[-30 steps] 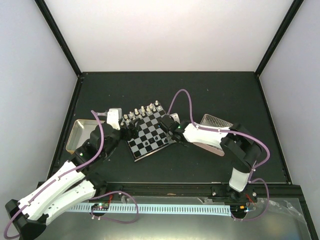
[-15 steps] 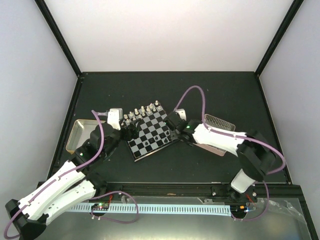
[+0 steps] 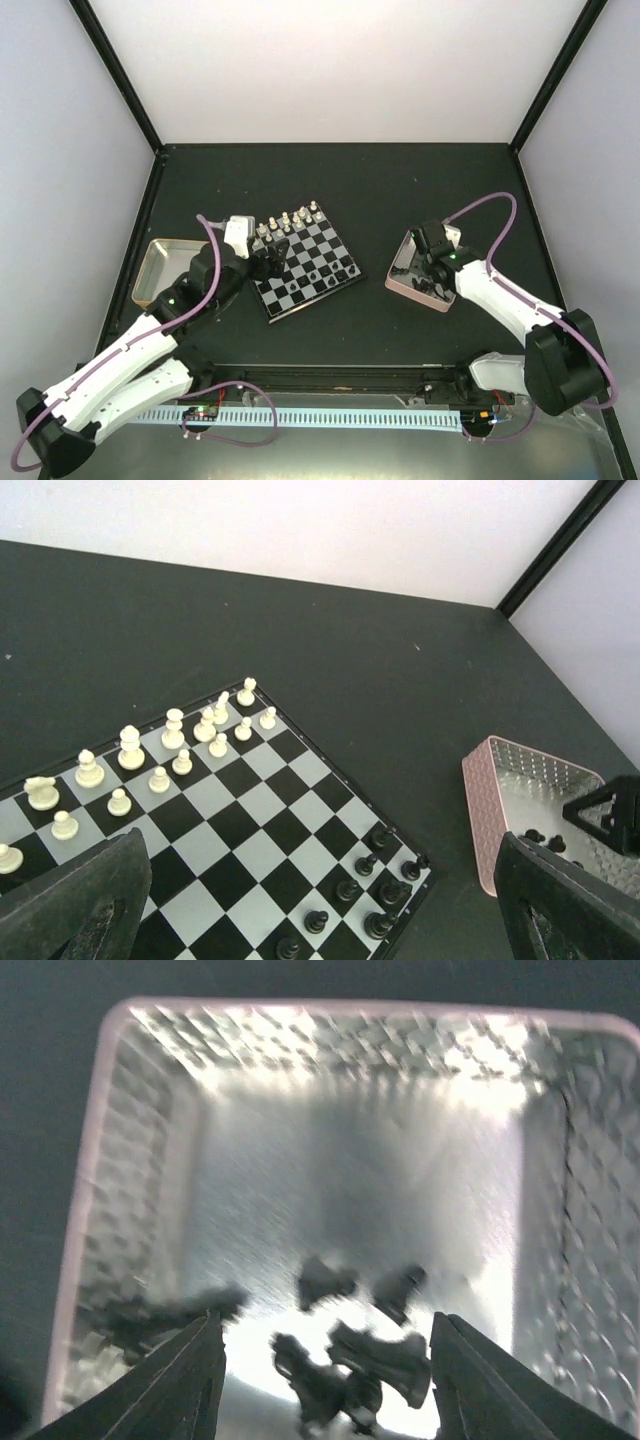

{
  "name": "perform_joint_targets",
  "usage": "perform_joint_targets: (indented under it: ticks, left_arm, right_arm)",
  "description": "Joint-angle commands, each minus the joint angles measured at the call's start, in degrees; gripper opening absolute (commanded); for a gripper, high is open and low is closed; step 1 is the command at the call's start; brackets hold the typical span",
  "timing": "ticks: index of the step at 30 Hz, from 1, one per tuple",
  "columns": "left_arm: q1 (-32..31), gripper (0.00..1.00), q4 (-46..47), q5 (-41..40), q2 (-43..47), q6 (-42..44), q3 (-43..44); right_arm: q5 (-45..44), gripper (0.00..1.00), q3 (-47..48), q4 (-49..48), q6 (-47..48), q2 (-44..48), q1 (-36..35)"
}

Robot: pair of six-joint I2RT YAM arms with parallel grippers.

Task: Set up the chess pieces on the board
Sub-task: Pick up the chess piece from the storage box.

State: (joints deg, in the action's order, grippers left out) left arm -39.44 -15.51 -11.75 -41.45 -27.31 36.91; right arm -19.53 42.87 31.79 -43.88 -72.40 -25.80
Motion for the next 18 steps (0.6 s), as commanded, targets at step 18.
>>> perform_joint_targets:
  ticks: [18]
  left_arm:
    - [1.34,0.95,8.16,2.74,-9.52,-0.66,-1.33]
  right_arm:
    - [20.60,0.30,-1.34,9.49,8.48,-7.72,9.61]
